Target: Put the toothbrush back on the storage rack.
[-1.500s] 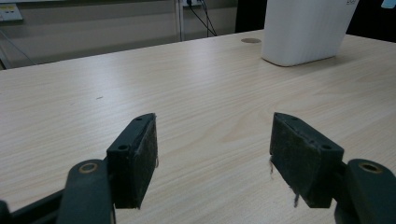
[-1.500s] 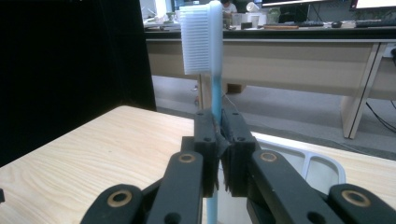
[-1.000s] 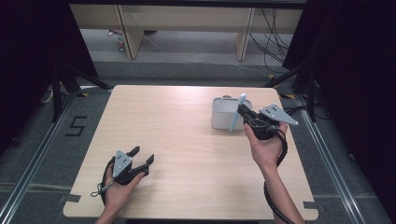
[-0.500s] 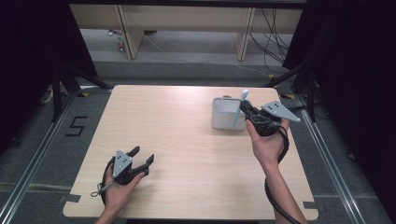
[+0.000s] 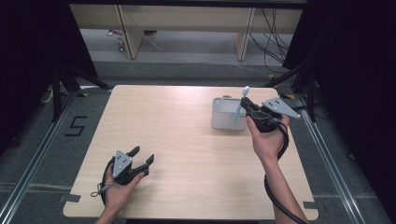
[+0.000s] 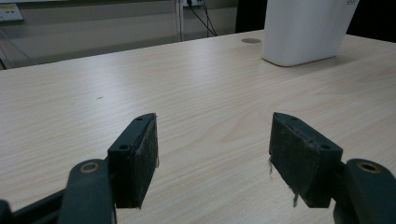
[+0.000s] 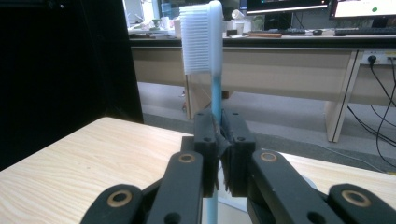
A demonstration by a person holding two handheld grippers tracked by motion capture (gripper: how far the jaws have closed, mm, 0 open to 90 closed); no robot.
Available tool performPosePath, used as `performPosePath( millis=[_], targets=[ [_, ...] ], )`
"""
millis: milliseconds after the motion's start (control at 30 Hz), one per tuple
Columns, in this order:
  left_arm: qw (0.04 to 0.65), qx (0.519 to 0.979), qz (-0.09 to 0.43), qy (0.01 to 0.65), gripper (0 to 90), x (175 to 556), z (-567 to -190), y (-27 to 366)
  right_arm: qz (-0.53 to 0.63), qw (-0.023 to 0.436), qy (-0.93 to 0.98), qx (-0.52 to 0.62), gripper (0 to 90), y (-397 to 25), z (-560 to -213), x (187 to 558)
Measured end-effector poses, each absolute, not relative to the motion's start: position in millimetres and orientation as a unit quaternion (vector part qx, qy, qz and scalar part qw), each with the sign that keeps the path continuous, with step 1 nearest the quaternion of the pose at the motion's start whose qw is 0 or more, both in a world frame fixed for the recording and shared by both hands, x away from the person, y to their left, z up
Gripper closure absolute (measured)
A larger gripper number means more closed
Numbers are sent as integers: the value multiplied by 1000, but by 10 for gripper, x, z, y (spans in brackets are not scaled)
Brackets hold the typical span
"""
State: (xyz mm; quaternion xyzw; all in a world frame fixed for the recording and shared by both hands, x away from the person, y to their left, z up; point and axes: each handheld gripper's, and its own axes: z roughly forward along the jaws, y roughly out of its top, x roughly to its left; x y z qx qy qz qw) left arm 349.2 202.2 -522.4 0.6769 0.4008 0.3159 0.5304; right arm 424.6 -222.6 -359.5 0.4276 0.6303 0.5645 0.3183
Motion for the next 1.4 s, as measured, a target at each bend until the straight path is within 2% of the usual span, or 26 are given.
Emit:
performPosePath(
  millis=[1400],
  targets=[
    [533, 676, 317, 399, 328, 3482, -5225, 2011, 560, 335, 613, 446, 860, -2332, -3455, 4576]
  ],
)
